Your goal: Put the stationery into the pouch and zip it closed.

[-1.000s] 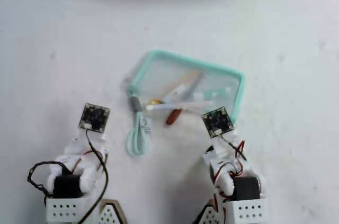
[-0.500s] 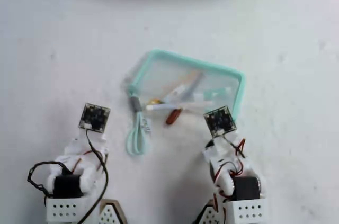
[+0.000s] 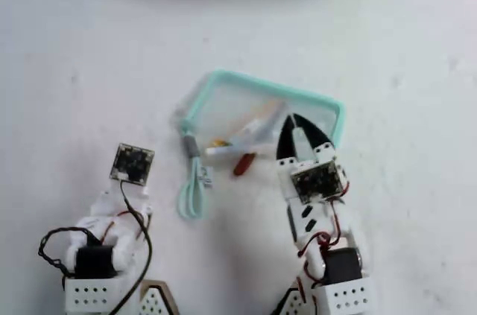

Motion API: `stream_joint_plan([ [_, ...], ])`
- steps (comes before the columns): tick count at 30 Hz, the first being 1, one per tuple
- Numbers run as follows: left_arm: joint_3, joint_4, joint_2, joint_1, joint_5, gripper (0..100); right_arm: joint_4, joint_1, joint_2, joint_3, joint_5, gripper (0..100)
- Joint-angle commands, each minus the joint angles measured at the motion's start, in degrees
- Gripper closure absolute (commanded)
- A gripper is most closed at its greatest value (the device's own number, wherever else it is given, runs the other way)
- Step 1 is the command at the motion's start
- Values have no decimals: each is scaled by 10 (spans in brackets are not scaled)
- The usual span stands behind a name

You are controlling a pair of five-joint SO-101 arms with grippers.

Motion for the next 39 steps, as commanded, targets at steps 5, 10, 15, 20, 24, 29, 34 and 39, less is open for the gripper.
stream_joint_plan([
  [5,0,-15,-6,-2,-6,976,65,-34,-1,5,6,980],
  [10,0,-15,-6,-3,-6,976,118,15,-4,5,6,980],
  [15,0,-18,-6,-3,-7,976,120,51,-1,5,6,980],
  [20,-4,-28,-6,-37,-7,976,145,80,-4,5,6,981],
  [24,-21,-57,-6,-124,-7,976,146,84,-4,5,6,981],
  [29,-19,-76,-6,-175,-6,976,147,83,-4,5,6,981],
  [34,-11,-82,-6,-175,-8,976,147,81,-2,5,6,981],
  [39,-7,-92,-6,-175,-47,977,147,81,-1,5,6,981],
])
